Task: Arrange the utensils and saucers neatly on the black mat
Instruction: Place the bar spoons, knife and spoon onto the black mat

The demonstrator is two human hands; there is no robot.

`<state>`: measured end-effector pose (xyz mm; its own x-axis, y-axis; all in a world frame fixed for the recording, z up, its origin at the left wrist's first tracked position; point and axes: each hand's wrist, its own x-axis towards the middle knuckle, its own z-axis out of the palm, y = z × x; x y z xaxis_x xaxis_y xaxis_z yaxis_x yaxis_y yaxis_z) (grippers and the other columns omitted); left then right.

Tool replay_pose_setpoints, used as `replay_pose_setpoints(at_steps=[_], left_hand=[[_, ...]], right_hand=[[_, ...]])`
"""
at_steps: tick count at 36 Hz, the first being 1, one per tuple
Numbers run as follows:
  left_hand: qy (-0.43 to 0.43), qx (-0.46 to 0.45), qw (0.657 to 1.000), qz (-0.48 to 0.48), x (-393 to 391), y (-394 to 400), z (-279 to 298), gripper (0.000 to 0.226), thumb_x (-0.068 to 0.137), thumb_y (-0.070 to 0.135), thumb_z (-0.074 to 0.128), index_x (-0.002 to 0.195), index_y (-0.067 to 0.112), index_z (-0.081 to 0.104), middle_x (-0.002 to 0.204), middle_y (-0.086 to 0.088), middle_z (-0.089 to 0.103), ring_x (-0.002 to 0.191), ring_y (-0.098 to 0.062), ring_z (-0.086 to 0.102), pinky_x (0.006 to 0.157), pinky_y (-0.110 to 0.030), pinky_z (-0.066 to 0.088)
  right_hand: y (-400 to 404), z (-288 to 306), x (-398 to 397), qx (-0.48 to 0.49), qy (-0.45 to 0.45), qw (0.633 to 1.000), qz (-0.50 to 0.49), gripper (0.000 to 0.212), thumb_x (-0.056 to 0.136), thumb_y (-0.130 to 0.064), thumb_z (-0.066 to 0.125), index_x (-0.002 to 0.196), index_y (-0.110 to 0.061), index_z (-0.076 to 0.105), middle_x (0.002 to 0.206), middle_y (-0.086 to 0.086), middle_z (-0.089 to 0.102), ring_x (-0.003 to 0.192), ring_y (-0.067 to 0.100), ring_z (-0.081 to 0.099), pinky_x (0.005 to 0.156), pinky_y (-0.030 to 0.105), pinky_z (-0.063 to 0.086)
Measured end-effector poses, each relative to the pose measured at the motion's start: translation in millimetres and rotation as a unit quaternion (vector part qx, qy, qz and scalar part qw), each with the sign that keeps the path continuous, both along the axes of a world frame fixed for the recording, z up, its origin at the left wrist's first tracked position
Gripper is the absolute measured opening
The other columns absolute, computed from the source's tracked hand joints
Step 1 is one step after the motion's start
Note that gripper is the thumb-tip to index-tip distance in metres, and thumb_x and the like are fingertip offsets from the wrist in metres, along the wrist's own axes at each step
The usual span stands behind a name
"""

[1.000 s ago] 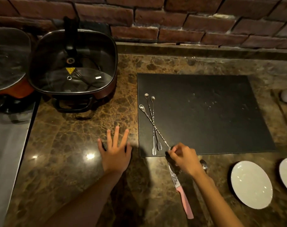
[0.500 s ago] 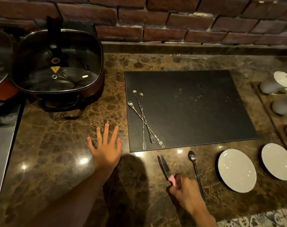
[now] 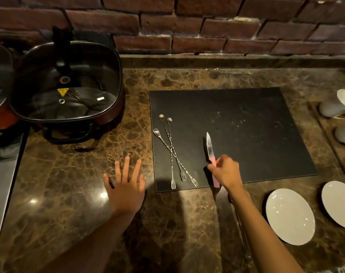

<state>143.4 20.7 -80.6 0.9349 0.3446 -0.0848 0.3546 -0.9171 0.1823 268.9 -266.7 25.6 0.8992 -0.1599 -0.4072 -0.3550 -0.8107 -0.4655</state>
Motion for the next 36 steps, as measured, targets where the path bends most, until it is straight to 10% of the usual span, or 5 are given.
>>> replay_pose_setpoints(at_steps=[19,36], left_hand=[[0.010,-0.003,1.000,-0.009,0,0,7,0.058,0.102,0.051,0.016,0.159,0.047,0.005,0.172,0.005,0.008,0.158,-0.026,0.009,0.120,-0.061,0.012],[-0.010,-0.016,1.000,0.002,-2,-2,9,0.056,0.101,0.050,0.025,0.157,0.049,0.018,0.170,0.005,0.018,0.157,-0.026,0.017,0.121,-0.061,0.009]], right_hand=[[23,-6,40,-0.036,0.019,0.998,0.040,0.027,0.084,-0.029,0.066,0.097,-0.006,0.058,0.096,0.016,0.065,0.087,0.035,0.063,0.073,0.045,0.053],[-72,7,-67,-0.060,0.101,0.993,0.024,0.018,0.087,-0.028,0.070,0.095,-0.012,0.069,0.092,0.006,0.072,0.075,0.017,0.066,0.068,0.030,0.054]])
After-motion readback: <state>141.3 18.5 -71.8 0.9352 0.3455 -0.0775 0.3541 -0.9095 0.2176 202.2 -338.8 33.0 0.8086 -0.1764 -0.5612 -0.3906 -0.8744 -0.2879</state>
